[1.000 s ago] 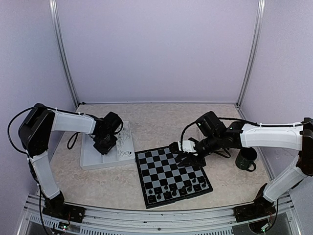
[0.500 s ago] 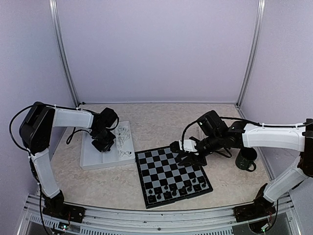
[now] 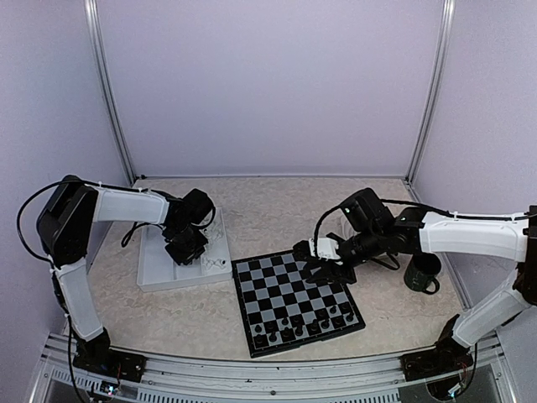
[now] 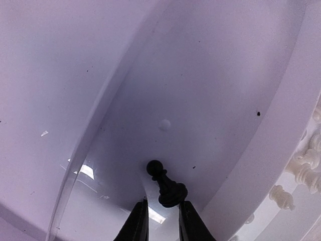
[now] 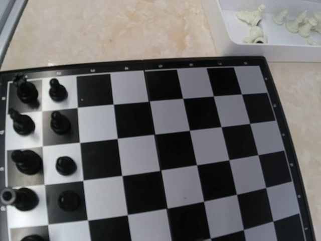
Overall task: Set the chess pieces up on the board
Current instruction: Move the pawn into the storage box.
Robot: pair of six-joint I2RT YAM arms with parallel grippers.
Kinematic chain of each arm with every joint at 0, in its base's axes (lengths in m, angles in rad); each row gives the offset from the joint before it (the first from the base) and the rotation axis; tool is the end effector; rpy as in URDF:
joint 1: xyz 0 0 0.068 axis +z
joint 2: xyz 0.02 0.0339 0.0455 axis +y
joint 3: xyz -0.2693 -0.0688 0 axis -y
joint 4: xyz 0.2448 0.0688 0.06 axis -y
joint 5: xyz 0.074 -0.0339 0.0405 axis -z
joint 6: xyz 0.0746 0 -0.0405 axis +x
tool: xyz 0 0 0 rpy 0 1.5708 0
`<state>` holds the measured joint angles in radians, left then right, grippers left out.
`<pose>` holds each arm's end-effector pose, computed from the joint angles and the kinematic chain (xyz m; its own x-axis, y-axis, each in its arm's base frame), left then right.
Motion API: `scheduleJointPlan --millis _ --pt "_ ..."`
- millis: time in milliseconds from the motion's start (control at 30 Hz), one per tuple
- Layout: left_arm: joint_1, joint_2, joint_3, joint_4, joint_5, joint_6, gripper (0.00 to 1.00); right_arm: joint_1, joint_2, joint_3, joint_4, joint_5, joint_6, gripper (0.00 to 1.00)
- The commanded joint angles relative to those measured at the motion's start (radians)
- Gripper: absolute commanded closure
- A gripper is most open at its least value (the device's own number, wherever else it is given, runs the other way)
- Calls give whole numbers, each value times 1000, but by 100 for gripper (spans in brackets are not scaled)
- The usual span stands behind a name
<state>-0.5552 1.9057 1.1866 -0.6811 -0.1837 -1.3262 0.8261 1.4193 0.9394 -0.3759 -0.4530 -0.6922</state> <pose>0.3108 -0.1767 0.1065 -0.6801 -0.7007 -0.2158 -0.6934 0.7103 -0.1211 0.1906 0.2550 0.2134 0.1521 -0.6817 -0.7156 -0.9853 -0.0476 -0.1640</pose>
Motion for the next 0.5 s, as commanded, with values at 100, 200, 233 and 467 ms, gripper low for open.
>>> scheduleJointPlan --millis 100,200,233,467 --pt "49 110 -108 -91 79 30 73 10 -26 -10 -17 -16 -8 69" --pt "64 119 -88 -79 78 48 72 10 -25 -10 -18 -16 -9 69" --pt "68 124 -80 -76 74 55 72 10 -23 -11 -17 -16 -9 69" --pt "87 152 -45 -72 72 68 72 10 -17 -11 -20 -15 -10 68"
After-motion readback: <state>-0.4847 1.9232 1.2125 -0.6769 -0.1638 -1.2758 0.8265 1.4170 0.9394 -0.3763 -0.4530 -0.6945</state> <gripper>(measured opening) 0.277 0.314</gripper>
